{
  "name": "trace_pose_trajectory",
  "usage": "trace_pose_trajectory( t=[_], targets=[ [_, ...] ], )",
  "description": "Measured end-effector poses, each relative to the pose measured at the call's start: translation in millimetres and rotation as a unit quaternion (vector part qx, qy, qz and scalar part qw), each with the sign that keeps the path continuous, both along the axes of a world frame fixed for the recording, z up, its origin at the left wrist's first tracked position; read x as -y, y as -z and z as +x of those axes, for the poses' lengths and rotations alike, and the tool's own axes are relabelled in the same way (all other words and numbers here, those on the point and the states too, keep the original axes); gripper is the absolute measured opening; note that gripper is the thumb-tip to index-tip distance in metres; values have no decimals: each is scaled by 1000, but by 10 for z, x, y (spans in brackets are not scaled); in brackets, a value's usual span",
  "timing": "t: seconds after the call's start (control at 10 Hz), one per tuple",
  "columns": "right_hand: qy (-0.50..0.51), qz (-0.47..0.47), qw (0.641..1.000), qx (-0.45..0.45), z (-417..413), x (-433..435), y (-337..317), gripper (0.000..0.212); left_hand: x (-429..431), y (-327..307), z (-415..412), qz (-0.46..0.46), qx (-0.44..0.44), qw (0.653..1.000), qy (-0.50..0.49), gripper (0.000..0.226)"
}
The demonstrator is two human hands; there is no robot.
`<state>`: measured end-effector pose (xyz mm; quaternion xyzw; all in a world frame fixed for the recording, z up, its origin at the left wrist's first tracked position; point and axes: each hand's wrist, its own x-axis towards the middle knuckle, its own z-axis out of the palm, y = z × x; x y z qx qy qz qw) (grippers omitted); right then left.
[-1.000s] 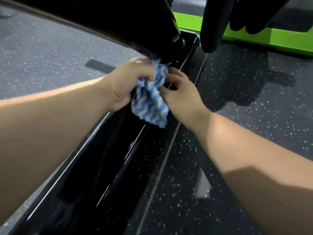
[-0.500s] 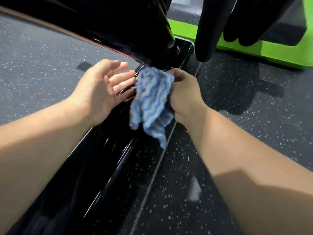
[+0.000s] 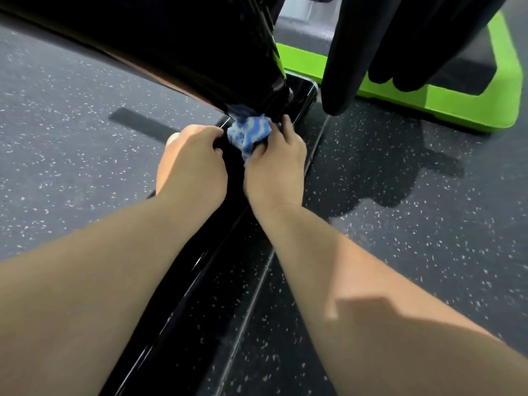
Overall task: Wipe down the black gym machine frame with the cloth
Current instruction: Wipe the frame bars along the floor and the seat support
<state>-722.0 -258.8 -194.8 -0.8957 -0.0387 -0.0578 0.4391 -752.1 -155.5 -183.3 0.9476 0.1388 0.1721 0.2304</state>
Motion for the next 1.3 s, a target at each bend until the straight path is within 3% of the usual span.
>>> trace_pose_trajectory(
  t=[0.1, 0.2, 0.3, 0.4, 0.5, 0.6, 0.7, 0.8, 0.9, 1.0, 1.1, 1.2, 1.3],
  targets=[
    [107, 94, 990, -7, 123, -8, 61, 44, 45, 30, 65, 42, -37, 998, -26, 21],
    [124, 170, 977, 24, 334, 98, -16, 21, 82, 62, 49, 65, -38, 996, -39, 28],
    [103, 126, 985, 49, 585, 135, -44, 20, 75, 117, 54, 46, -36, 996, -66, 32],
    [146, 95, 984, 22, 811, 134, 35, 15, 59, 139, 71, 33, -37, 997, -66, 34],
    [149, 138, 979, -8, 807, 143, 69, 23, 35, 133, 82, 21, -40, 997, -60, 36],
    [75, 167, 983, 10, 459, 157, 147, 45, 41, 134, 94, 14, -48, 997, -64, 35],
    [30, 128, 991, -3, 305, 191, 259, 52, 59, 78, 54, 24, -57, 996, -58, 34],
    [45, 123, 991, -22, 583, 225, 147, 46, 73, 66, 39, 45, -50, 997, -35, 37],
    [26, 79, 996, -30, 757, 190, 94, 41, 62, 60, 34, -9, -35, 999, -38, 44],
    [49, 143, 988, -38, 658, 120, 105, 45, 33, 76, 29, -32, -32, 999, -26, 48],
    [23, 130, 990, -53, 246, 90, 181, 55, 2, -39, -40, -105, -28, 994, -2, 47],
    [-97, 70, 992, -41, -255, 32, 151, 58, -16, -187, -246, -237, -33, 968, 70, 42],
    [-130, 94, 986, -37, -318, 173, -13, 58, -3, -169, -382, -156, -19, 983, 95, 42]
  ],
)
